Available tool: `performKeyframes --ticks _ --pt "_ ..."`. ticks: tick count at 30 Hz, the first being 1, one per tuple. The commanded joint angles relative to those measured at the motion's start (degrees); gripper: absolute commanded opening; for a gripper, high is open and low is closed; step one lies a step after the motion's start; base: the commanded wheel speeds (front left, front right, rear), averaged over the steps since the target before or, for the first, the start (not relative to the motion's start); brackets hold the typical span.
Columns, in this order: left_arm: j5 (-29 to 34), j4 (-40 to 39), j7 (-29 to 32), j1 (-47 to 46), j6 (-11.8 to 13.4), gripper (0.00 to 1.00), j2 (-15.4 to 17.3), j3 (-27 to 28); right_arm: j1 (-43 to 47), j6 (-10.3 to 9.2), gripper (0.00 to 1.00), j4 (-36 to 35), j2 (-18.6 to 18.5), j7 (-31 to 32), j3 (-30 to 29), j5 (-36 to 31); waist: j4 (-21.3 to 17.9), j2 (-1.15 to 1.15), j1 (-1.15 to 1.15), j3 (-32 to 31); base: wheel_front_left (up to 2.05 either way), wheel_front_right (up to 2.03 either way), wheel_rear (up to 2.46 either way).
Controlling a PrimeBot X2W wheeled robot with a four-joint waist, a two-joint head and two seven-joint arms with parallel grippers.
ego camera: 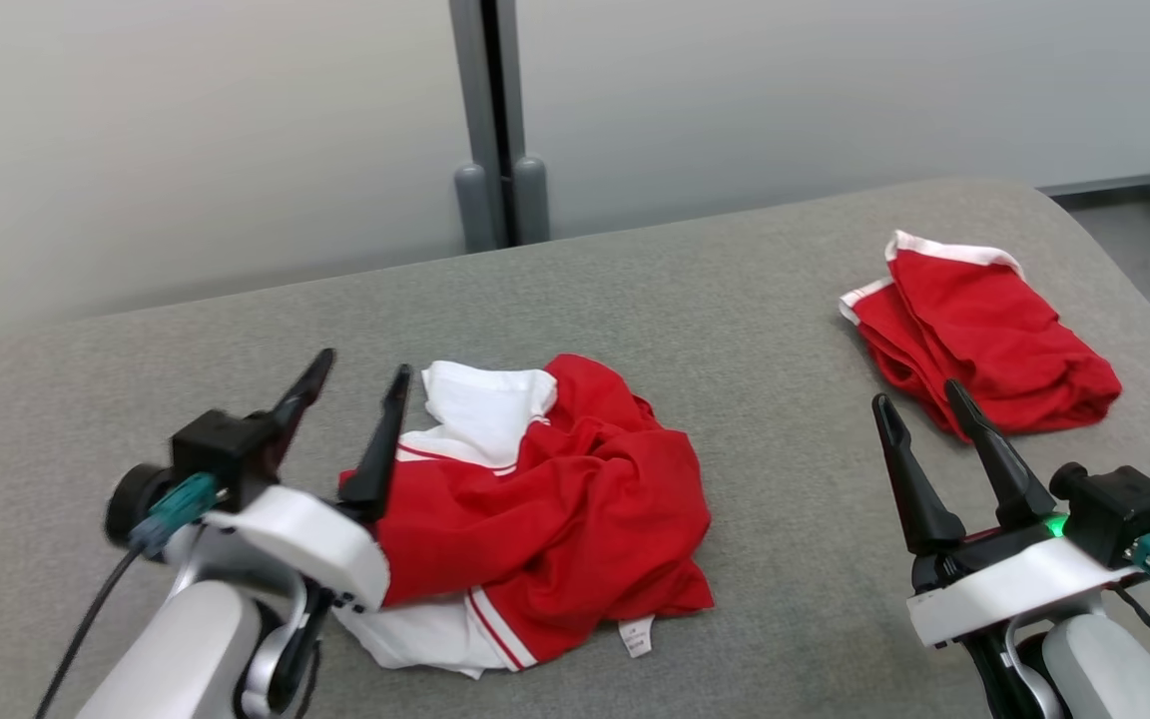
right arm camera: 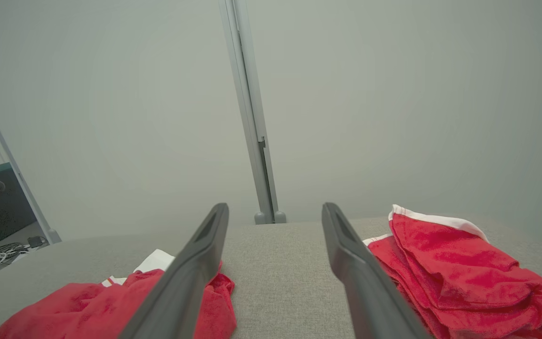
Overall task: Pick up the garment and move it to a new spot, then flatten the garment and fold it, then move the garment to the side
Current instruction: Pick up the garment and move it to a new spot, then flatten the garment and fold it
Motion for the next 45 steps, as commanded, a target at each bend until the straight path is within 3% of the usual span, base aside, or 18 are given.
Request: performKeyframes --ticks 1,5,9,16,23,29,37,44,45 --pt "0.06 -1.35 -1.11 1.99 1.14 1.0 1.14 1.32 0.76 0.0 1.0 -0.39 -0.32 -0.31 -0.28 0.09 1.68 0.0 0.0 -1.08 0.0 0.0 0.0" --pt "0.39 -4.36 -5.17 7.17 4.27 1.0 3.56 4.43 1.96 0.0 1.0 -0.54 0.02 -0.31 -0.73 0.37 3.18 0.0 0.0 -1.61 0.0 0.0 0.0" --pt "-1.43 -6.09 -8.5 15.0 7.01 1.0 2.65 7.58 4.17 -0.01 1.0 -0.65 1.11 -0.32 -1.56 0.89 4.58 0.0 0.0 -1.79 0.0 0.0 0.0" --pt "-1.2 -7.08 -9.56 19.69 6.59 1.0 0.23 8.36 5.39 0.0 1.0 -0.76 1.37 -0.32 -1.51 0.74 5.67 0.0 0.0 -1.72 0.0 0.0 0.0" --pt "-0.98 -7.21 -9.19 19.23 6.79 1.0 0.66 8.43 4.3 0.0 1.0 -0.71 0.93 -0.32 -0.89 0.9 5.61 0.0 0.0 -1.9 0.0 0.0 0.0" --pt "-4.71 -3.05 0.27 20.68 4.9 1.0 1.61 6.19 3.8 0.0 1.0 -0.33 0.76 -0.31 -0.37 1.2 4.81 0.0 0.0 -1.46 0.0 0.0 0.0" --pt "-8.95 2.95 12.95 16.54 1.65 1.0 0.0 2.0 1.99 -0.01 1.0 -0.14 0.31 -0.29 0.21 1.35 1.8 0.0 0.0 1.16 0.0 0.0 0.0" --pt "-9.21 8.31 20.14 11.29 1.35 1.0 0.2 0.2 0.7 0.0 1.0 0.06 0.68 -0.3 0.11 1.36 -0.01 0.0 0.0 3.85 0.0 0.0 0.0" --pt "-9.04 9.12 20.82 10.67 1.65 0.93 0.21 -0.09 0.55 0.0 1.0 0.12 0.85 -0.3 0.04 1.27 -0.02 0.0 0.0 4.05 0.0 0.0 0.0"
